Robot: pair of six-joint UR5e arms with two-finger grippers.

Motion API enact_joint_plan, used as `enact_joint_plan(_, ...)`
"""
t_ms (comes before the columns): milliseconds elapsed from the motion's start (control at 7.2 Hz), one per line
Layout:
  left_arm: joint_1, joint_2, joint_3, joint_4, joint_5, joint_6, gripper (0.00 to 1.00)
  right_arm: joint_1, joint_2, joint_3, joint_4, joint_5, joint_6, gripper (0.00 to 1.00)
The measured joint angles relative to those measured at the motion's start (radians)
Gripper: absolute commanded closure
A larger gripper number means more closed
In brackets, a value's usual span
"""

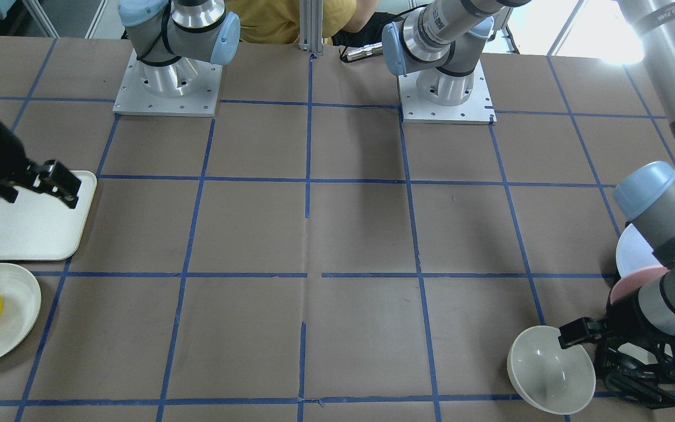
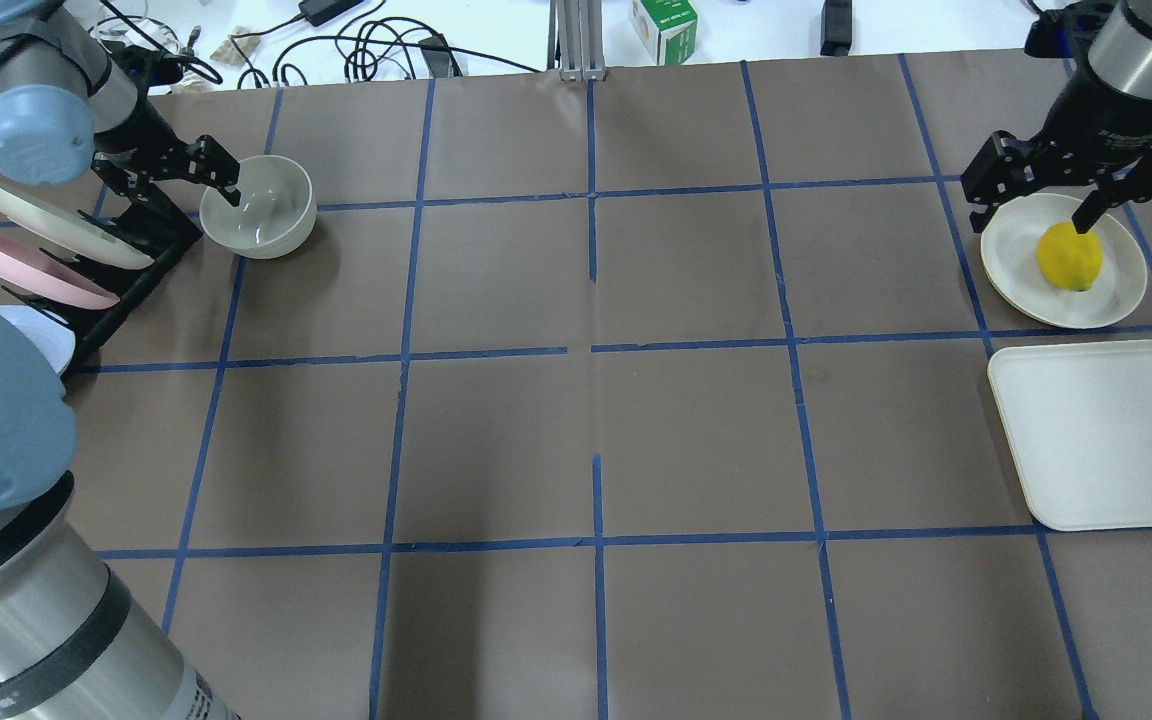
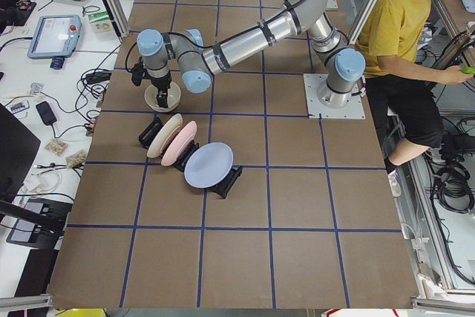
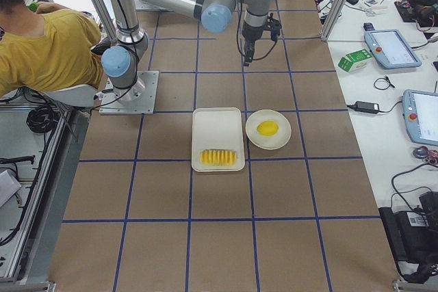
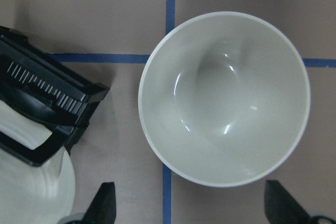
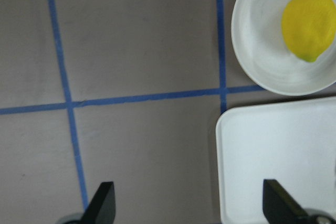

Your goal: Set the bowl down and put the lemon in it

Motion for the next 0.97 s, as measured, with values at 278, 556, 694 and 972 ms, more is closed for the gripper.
enact_joint_plan(278,-0.001,-0.048,-0.001,0.056,0.001,0.028,0.32,-0.089,0.126,0.000,-0.173,-0.021,-0.156,0.00)
enact_joint_plan(556,-0.001,-0.073,-0.002,0.067,-0.001,0.070,1.00,-0.141,0.208,-0.006,-0.275,-0.023,-0.236,0.00)
enact_joint_plan(694,-0.001,-0.080,0.001,0.066,-0.002,0.075,1.00,-0.150,0.243,-0.008,-0.316,-0.020,-0.262,0.00)
enact_joint_plan(972,-0.001,-0.084,0.006,0.060,-0.005,0.077,1.00,-0.154,0.311,-0.010,-0.376,-0.018,-0.286,0.00)
